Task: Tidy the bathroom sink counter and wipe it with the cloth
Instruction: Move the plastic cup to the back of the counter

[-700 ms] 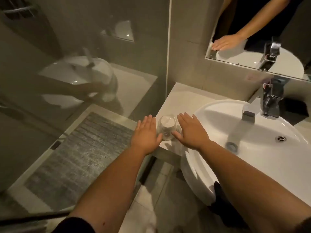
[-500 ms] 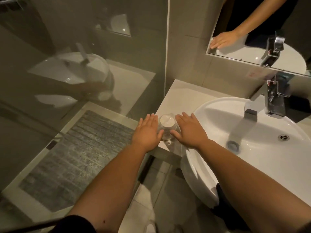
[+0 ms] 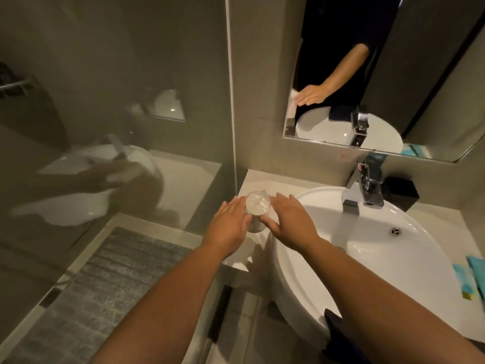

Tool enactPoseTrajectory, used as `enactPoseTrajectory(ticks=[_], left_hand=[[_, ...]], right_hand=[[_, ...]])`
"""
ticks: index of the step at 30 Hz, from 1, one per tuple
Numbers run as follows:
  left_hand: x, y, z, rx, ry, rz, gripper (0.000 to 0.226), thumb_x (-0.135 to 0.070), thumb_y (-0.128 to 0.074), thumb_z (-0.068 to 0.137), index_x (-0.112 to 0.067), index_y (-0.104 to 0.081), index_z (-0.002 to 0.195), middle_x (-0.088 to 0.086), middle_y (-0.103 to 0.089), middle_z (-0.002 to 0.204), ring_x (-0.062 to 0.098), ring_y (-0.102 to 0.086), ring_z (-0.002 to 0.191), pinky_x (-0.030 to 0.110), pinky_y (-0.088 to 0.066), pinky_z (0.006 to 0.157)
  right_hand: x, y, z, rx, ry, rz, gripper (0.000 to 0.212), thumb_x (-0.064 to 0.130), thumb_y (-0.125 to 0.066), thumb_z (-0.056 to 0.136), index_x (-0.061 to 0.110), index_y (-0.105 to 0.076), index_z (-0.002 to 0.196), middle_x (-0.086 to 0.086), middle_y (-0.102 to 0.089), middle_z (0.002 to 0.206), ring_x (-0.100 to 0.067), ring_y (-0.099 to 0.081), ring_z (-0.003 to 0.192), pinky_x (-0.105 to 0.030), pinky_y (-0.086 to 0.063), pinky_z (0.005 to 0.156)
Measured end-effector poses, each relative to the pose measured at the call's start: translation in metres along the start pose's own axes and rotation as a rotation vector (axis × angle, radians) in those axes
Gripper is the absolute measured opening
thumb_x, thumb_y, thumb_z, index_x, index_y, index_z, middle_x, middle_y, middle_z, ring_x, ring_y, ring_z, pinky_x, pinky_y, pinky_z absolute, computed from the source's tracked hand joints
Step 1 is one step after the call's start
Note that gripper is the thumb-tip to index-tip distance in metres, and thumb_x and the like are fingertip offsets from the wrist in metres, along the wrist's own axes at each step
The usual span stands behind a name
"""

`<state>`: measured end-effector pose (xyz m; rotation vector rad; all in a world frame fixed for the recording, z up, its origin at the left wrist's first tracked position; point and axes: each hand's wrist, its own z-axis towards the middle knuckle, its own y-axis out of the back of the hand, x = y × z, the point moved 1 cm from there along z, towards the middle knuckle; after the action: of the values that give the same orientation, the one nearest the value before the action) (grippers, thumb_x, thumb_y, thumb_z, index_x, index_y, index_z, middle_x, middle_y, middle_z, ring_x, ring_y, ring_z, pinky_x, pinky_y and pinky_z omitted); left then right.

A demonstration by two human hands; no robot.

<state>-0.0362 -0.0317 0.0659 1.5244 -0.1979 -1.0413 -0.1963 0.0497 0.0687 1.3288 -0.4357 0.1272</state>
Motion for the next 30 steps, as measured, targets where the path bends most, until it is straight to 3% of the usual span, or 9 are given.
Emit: enactPoseTrajectory(ticks=[6, 12, 16, 17, 21, 25, 27, 30], left_hand=[[-0.072, -0.009, 0.001, -0.055, -0.169, 0.012, 0.044, -0.04, -0.031, 0.1, -0.027, -0.029, 0.142, 0.0, -0.041, 0.151, 0.018, -0.028, 0.143, 0.026, -0.006, 0.109], [-0.149, -0.07, 0.007, 0.027, -0.318, 0.065, 0.047, -0.049, -0.041, 0.097, -0.038, -0.024, 0.14, -0.005, -0.042, 0.15, 0.02, -0.037, 0.139, 0.029, -0.007, 0.104], [-0.211, -0.102, 0.029, 0.086, -0.439, 0.031, 0.042, -0.051, -0.047, 0.093, -0.042, -0.03, 0.131, -0.005, -0.054, 0.138, 0.021, -0.051, 0.126, 0.034, -0.036, 0.105], [-0.226, -0.111, 0.034, 0.1, -0.458, 0.016, 0.044, -0.051, -0.047, 0.093, -0.041, -0.03, 0.133, -0.004, -0.053, 0.14, 0.022, -0.049, 0.128, 0.035, -0.037, 0.105], [-0.275, -0.147, 0.059, 0.136, -0.536, -0.041, 0.051, -0.055, -0.028, 0.097, -0.032, -0.027, 0.142, 0.0, -0.043, 0.15, 0.022, -0.038, 0.138, 0.03, -0.023, 0.109], [-0.321, -0.181, 0.105, 0.18, -0.593, -0.106, 0.048, -0.053, -0.024, 0.098, -0.032, -0.029, 0.14, -0.003, -0.046, 0.146, 0.019, -0.034, 0.139, 0.033, -0.027, 0.111], [-0.341, -0.201, 0.136, 0.194, -0.606, -0.124, 0.046, -0.048, -0.028, 0.099, -0.031, -0.031, 0.142, -0.002, -0.046, 0.146, 0.019, -0.031, 0.141, 0.032, -0.024, 0.112], [-0.362, -0.226, 0.178, 0.224, -0.582, -0.147, 0.043, -0.046, -0.033, 0.099, -0.031, -0.035, 0.139, 0.001, -0.055, 0.135, 0.022, -0.047, 0.126, 0.031, -0.035, 0.099]], right_hand=[[-0.021, 0.074, -0.059, -0.068, -0.109, -0.023, 0.056, 0.057, -0.043, 0.092, 0.028, -0.043, 0.139, 0.003, -0.049, 0.146, -0.022, -0.035, 0.141, -0.041, -0.016, 0.12], [-0.075, 0.104, -0.137, -0.198, -0.348, -0.003, 0.046, 0.058, -0.053, 0.087, 0.036, -0.05, 0.128, 0.006, -0.06, 0.133, -0.018, -0.052, 0.124, -0.036, -0.032, 0.11], [-0.123, 0.123, -0.171, -0.228, -0.55, -0.022, 0.053, 0.058, -0.05, 0.089, 0.038, -0.04, 0.137, 0.007, -0.047, 0.146, -0.018, -0.043, 0.134, -0.038, -0.024, 0.116], [-0.137, 0.129, -0.178, -0.25, -0.582, -0.033, 0.053, 0.056, -0.05, 0.09, 0.038, -0.04, 0.138, 0.007, -0.047, 0.147, -0.018, -0.042, 0.135, -0.038, -0.023, 0.116], [-0.198, 0.15, -0.193, -0.27, -0.588, -0.018, 0.053, 0.055, -0.047, 0.091, 0.031, -0.044, 0.138, 0.005, -0.05, 0.145, -0.018, -0.042, 0.136, -0.035, -0.018, 0.117], [-0.27, 0.168, -0.185, -0.295, -0.597, -0.055, 0.053, 0.049, -0.055, 0.09, 0.026, -0.047, 0.137, 0.003, -0.054, 0.141, -0.017, -0.045, 0.132, -0.026, -0.018, 0.112], [-0.308, 0.175, -0.173, -0.311, -0.609, -0.041, 0.051, 0.047, -0.057, 0.09, 0.026, -0.049, 0.135, 0.003, -0.057, 0.137, -0.017, -0.049, 0.126, -0.026, -0.026, 0.108], [-0.359, 0.178, -0.151, -0.304, -0.643, 0.013, 0.05, 0.046, -0.057, 0.09, 0.027, -0.048, 0.135, 0.003, -0.058, 0.135, -0.018, -0.05, 0.122, -0.029, -0.033, 0.102]])
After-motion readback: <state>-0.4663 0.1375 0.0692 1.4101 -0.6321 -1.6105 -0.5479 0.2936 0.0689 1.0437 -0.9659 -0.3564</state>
